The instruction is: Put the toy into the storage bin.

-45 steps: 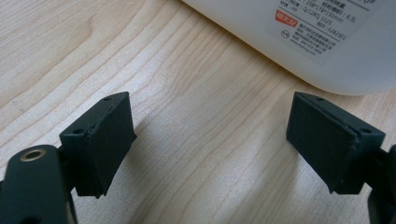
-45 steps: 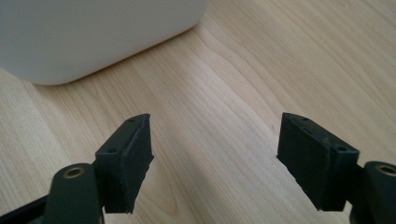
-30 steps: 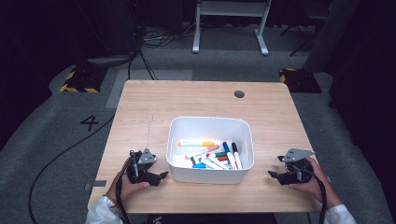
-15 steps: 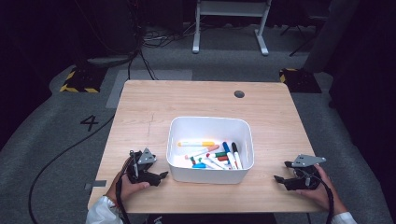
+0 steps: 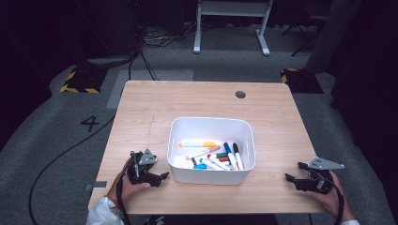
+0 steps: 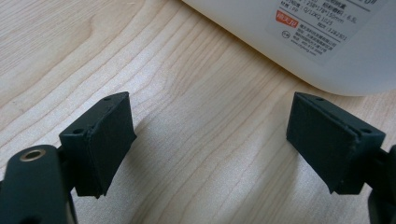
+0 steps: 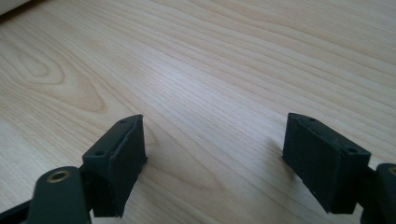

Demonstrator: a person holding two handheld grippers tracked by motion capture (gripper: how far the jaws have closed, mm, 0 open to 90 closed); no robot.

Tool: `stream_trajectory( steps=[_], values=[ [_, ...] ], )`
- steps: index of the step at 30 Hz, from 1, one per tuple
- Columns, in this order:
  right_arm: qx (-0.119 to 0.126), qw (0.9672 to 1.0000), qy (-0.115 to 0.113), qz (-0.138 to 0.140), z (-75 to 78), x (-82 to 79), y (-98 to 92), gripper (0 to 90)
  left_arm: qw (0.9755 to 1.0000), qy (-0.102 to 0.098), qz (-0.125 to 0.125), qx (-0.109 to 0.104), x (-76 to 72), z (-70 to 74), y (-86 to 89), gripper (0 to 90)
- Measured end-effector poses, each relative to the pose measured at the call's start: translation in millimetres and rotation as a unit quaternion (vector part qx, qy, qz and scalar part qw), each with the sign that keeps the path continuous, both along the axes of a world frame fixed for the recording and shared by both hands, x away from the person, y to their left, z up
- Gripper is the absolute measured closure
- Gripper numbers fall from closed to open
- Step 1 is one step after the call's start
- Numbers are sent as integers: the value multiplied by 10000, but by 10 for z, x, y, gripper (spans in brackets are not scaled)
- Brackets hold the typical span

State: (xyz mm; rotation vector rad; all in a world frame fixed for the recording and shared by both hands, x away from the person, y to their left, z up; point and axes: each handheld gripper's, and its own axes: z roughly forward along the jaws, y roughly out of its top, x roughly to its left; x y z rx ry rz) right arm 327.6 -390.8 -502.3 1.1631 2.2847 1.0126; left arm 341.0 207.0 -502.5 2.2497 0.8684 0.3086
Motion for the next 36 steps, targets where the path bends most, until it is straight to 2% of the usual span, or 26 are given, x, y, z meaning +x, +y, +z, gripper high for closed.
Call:
stream_trajectory(
  steps=[1,17,36],
  values=[
    [44,10000,16,-66,1,-4,-8,215,9999,87,-5,-78,-3,-8,-7,151],
    [34,9999,0,-148,-1,-17,-10,213,10000,-1,28,5,-9,-1,-4,152],
    [23,9999,-10,-163,-2,-15,-15,218,10000,8,-3,1,-3,-2,-4,150]
  ],
)
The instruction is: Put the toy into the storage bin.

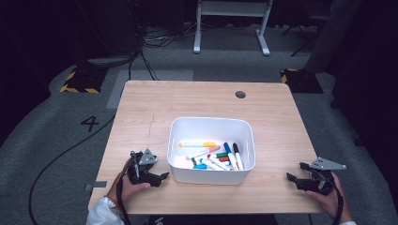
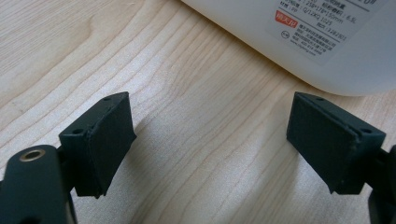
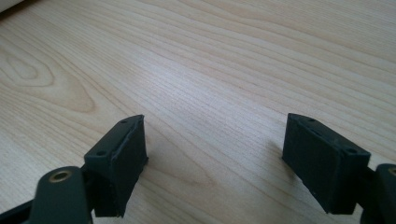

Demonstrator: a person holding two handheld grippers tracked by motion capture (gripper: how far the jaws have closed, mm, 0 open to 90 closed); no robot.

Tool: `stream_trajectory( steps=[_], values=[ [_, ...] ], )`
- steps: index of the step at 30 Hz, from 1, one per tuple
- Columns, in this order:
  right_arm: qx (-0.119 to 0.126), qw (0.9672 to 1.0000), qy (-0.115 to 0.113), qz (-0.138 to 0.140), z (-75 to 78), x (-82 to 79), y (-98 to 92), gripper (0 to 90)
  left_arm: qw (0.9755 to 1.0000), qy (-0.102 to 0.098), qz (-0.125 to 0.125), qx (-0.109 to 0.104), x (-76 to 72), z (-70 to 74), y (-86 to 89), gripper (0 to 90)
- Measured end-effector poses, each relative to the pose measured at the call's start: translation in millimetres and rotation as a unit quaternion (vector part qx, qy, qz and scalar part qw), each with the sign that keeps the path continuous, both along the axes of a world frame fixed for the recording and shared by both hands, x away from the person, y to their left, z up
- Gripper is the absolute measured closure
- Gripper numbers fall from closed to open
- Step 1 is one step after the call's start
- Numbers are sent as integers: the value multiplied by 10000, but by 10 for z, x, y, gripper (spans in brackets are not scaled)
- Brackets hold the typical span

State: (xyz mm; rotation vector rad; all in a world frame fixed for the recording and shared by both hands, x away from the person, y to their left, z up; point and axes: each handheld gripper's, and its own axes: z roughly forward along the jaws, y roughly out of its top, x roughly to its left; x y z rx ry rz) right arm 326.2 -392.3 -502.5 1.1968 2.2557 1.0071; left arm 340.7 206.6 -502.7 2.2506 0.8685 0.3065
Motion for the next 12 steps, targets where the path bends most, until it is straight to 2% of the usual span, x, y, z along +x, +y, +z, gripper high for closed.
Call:
stream_trajectory(
  steps=[12],
  values=[
    [33,10000,20,-7,1,1,-3,224,10000,22,-22,-11,7,0,-2,149]
  ],
)
